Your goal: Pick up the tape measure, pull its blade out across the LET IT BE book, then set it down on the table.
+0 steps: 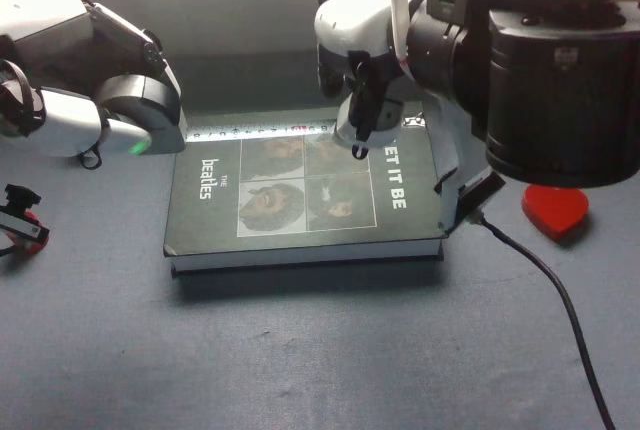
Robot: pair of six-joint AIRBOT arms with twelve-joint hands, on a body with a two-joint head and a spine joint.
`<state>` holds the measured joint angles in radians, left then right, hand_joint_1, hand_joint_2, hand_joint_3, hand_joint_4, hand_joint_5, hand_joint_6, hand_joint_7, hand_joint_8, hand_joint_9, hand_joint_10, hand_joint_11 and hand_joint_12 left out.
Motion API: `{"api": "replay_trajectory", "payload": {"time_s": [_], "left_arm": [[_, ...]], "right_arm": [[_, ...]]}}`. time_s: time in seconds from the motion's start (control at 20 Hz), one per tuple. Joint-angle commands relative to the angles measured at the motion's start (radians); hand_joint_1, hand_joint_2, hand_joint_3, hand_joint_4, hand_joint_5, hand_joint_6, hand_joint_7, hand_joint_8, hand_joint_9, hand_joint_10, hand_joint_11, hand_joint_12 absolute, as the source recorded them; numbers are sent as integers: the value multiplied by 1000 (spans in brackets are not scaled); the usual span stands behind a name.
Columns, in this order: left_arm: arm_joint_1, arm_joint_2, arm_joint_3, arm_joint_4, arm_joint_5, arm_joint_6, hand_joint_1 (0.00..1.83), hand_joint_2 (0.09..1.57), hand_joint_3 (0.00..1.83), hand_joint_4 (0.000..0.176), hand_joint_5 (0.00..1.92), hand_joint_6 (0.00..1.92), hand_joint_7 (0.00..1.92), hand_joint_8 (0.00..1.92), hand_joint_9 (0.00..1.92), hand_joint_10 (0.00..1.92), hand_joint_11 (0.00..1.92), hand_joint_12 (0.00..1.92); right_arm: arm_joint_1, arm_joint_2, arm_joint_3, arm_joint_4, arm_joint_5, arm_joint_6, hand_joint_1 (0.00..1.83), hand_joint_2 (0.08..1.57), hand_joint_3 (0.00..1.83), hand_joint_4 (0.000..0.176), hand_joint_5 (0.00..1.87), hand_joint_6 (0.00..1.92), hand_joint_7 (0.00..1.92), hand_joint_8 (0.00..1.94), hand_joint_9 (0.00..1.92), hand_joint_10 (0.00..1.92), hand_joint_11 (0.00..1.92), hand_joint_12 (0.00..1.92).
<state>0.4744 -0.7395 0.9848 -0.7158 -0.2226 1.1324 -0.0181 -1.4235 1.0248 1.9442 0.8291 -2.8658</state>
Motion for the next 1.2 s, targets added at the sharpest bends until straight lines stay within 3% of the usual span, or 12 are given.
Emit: {"api": "replay_trajectory", "payload": {"time_s": [0.0, 0.55, 1.15], "left_arm": [[-18, 1, 2, 3, -104, -4, 1370, 1138, 0, 0, 927, 886, 879, 1115, 895, 1353, 897, 1174], [-18, 1, 3, 2, -108, -3, 1370, 1135, 0, 0, 949, 868, 872, 1113, 896, 1351, 903, 1178], [-16, 1, 3, 1, -105, -3, 1371, 1134, 0, 0, 943, 871, 880, 1111, 900, 1344, 904, 1185]], "right_arm": [[9, 3, 4, -81, -19, -1, 977, 1162, 1, 0, 713, 19, 739, 18, 683, 28, 250, 1027], [-24, 2, 4, -175, -28, 43, 978, 1163, 0, 0, 714, 11, 750, 13, 698, 26, 262, 1031], [-26, 3, 2, -175, -38, 40, 974, 1178, 3, 0, 743, 14, 787, 17, 728, 29, 276, 1031]]}}
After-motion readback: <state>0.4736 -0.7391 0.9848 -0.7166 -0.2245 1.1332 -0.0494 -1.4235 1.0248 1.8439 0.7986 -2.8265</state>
